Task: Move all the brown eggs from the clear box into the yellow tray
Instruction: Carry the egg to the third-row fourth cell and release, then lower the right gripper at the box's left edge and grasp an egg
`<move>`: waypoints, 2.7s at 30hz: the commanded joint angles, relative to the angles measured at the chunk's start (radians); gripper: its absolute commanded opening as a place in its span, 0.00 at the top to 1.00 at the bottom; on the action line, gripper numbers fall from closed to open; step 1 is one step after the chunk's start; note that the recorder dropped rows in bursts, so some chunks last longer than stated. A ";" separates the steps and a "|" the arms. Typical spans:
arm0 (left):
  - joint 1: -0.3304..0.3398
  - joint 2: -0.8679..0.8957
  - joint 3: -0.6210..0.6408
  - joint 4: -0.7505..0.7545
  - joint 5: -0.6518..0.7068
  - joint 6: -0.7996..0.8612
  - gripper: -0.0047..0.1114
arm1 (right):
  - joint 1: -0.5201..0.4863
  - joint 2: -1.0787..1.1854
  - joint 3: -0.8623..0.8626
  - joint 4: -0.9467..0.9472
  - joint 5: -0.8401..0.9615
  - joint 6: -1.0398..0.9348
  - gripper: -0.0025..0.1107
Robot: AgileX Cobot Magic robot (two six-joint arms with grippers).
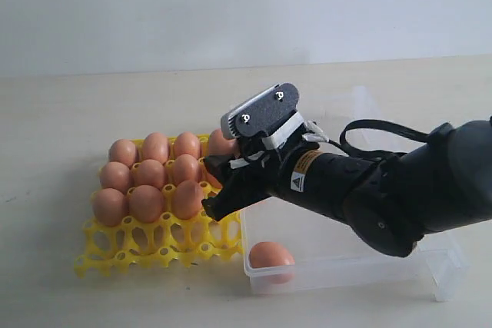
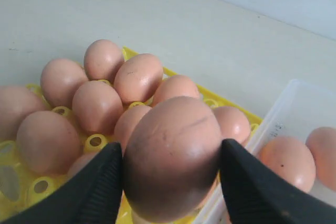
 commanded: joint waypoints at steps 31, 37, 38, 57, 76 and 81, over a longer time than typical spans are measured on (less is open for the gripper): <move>-0.001 -0.006 -0.004 -0.001 -0.007 0.000 0.96 | 0.003 -0.008 0.002 -0.088 -0.050 -0.015 0.49; -0.001 -0.006 -0.004 -0.001 -0.007 0.000 0.96 | 0.002 -0.263 -0.050 0.314 0.193 -0.433 0.98; -0.001 -0.006 -0.004 -0.001 -0.007 0.000 0.96 | -0.008 -0.293 -0.077 0.403 0.267 -0.531 0.98; -0.001 -0.006 -0.004 -0.001 -0.007 0.000 0.96 | -0.217 -0.049 -0.461 -0.148 1.288 -0.201 0.56; -0.001 -0.006 -0.004 -0.001 -0.007 0.000 0.96 | -0.199 -0.009 -0.368 0.119 1.063 -1.248 0.40; -0.001 -0.006 -0.004 -0.001 -0.007 0.000 0.96 | -0.199 -0.009 -0.368 0.289 1.071 -1.484 0.40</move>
